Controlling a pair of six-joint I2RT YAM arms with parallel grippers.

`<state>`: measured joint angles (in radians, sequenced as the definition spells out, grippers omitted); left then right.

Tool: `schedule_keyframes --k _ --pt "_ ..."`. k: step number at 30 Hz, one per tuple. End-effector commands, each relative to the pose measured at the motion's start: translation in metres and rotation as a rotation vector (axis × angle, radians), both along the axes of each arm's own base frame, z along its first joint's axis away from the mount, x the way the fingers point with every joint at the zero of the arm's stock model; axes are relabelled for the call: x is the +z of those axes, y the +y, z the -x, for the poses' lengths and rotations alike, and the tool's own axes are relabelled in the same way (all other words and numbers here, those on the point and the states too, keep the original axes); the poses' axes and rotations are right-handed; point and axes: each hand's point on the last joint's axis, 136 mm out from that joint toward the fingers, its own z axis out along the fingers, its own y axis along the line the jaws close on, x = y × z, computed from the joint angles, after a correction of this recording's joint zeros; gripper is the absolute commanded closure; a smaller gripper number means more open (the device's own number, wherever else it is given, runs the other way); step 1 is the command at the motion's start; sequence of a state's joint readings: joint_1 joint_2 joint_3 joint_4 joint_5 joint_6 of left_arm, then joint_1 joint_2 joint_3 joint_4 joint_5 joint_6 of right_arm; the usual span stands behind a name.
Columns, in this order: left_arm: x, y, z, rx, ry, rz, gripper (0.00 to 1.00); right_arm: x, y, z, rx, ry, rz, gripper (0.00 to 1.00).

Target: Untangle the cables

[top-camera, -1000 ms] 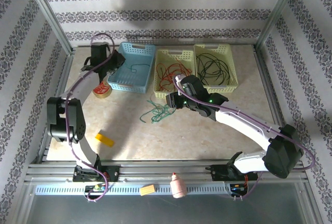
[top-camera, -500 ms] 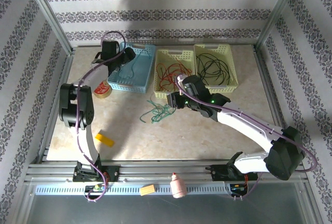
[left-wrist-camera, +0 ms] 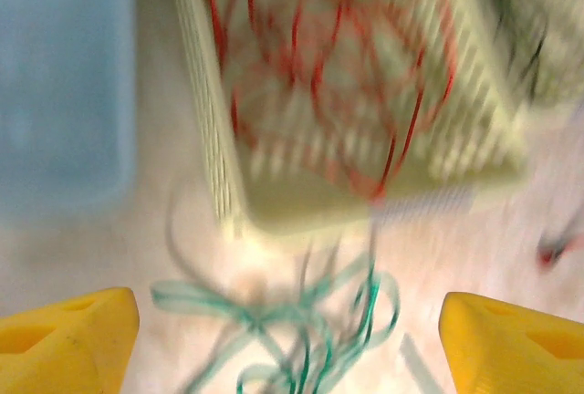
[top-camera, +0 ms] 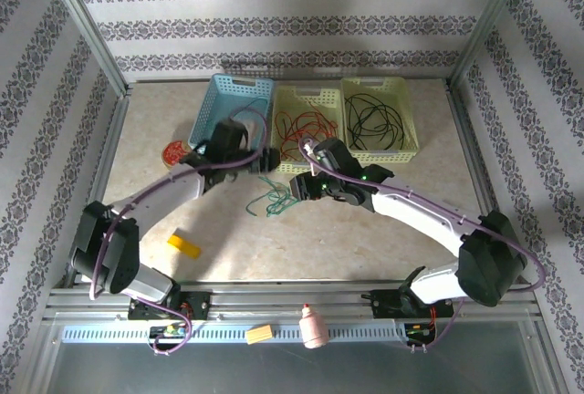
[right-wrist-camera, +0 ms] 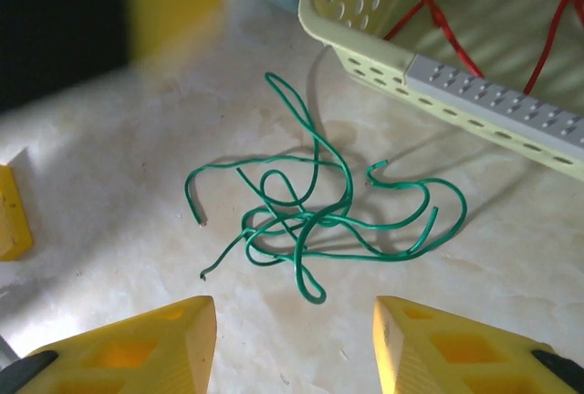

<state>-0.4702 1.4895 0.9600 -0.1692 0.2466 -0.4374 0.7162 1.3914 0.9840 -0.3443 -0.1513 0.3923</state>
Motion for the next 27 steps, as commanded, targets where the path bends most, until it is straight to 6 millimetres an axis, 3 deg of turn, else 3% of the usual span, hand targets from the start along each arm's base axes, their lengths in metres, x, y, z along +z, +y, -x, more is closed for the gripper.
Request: schedule_keyframes --k 1,5,11,18,27 --pt "-0.023 -0.017 0.024 -0.083 0.028 0.050 0.15 -0.015 0.001 0.013 0.050 0.056 0.025 0.49" --pt "-0.041 -0.024 0.036 -0.129 0.053 0.019 0.15 -0.022 0.003 0.017 0.071 0.079 0.053 0.49" --pt "-0.048 -0.027 0.031 -0.142 0.057 -0.021 0.15 -0.024 0.007 0.021 0.104 0.084 0.072 0.54" --pt "-0.052 -0.027 0.025 -0.122 0.061 -0.038 0.16 -0.025 0.009 0.025 0.141 0.082 0.071 0.56" --pt "-0.052 -0.023 0.016 -0.114 0.050 -0.096 0.16 -0.019 0.004 0.012 0.112 0.107 -0.001 0.55"
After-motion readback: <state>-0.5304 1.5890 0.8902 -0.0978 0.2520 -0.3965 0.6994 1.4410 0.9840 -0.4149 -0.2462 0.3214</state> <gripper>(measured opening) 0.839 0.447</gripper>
